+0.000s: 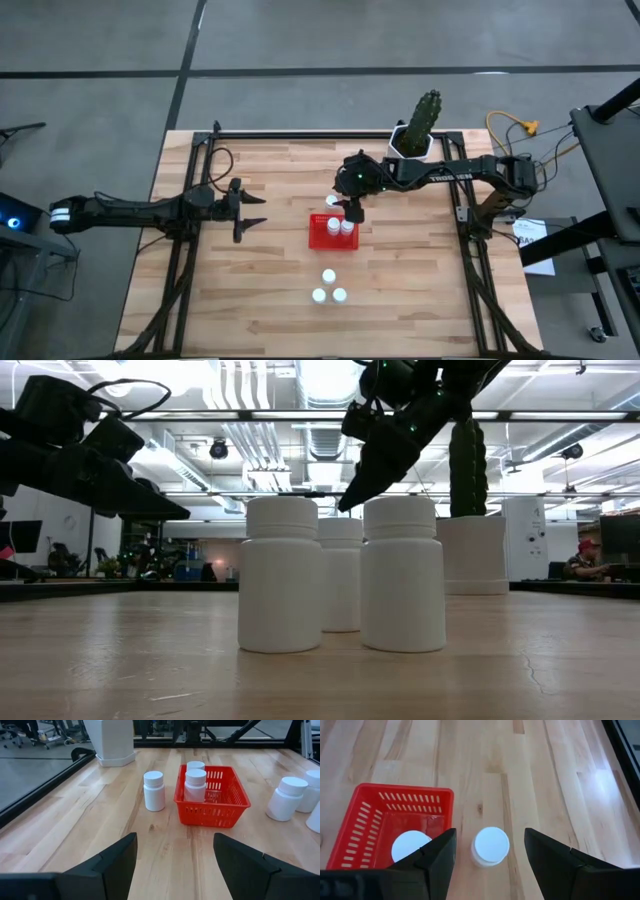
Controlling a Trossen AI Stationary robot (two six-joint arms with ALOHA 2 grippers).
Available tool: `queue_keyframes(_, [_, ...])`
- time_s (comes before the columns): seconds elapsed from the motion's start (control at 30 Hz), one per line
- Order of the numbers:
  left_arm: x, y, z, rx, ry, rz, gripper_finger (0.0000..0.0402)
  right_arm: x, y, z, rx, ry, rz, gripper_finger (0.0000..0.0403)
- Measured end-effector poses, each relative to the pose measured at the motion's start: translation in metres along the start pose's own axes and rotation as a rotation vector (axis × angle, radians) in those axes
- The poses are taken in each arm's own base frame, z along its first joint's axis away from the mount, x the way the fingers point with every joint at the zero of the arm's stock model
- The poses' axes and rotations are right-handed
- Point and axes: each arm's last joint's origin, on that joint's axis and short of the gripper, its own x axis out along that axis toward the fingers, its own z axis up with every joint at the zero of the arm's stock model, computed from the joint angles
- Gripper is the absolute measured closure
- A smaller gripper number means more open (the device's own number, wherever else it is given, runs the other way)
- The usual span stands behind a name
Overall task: Pick and place pill bottles into a basket
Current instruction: Put the white pill bottle into the red basket
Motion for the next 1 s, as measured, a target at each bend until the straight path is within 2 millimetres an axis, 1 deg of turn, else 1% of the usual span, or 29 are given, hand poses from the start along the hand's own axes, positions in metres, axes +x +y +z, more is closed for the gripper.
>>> queue_keyframes(0.1, [0.000,0.000,0.000,0.000,0.000,0.000,0.0157,0.005,0.000,-0.002,0.006,0.015,0.001,0.0179])
queue_keyframes(0.33, [0.000,0.000,0.000,0.000,0.001,0.000,0.0157,0.027,-0.002,-0.012,0.016,0.079,0.008,0.0179])
queue_keyframes(0.6, [0.000,0.000,0.000,0.000,0.001,0.000,0.0157,0.045,-0.006,-0.014,0.014,0.115,0.012,0.0179])
queue_keyframes(1.0, [0.000,0.000,-0.001,0.000,0.003,0.000,0.0157,0.048,-0.008,-0.012,0.001,0.115,0.009,0.0179])
